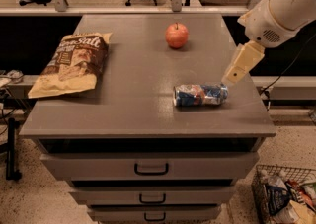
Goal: Pick apple
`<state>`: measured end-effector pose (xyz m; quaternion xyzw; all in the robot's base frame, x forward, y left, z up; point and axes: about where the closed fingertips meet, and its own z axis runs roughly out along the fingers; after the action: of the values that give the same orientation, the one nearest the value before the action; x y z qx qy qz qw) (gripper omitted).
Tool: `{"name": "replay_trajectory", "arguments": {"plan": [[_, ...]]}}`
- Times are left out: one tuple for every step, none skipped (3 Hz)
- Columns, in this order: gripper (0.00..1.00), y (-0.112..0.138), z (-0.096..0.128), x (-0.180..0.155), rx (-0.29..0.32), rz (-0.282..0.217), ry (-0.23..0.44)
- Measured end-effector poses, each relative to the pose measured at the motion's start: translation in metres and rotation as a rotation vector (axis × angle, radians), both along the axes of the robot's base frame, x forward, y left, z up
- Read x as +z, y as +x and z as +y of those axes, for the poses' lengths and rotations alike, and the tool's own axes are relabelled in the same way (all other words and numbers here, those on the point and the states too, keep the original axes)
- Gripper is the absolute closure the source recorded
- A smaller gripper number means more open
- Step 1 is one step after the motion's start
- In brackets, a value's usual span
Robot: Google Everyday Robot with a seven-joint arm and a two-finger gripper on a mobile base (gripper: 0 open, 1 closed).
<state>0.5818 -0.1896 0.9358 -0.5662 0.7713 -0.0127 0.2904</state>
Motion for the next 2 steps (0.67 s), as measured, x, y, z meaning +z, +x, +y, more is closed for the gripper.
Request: {"name": "replay_trajectory", "arguments": {"plan": [[0.0, 0.025, 0.009, -0.005, -0.013, -0.033, 0.072], [0.0, 0.066, 0.016, -0.012, -0.05, -0.08, 0.185]]}}
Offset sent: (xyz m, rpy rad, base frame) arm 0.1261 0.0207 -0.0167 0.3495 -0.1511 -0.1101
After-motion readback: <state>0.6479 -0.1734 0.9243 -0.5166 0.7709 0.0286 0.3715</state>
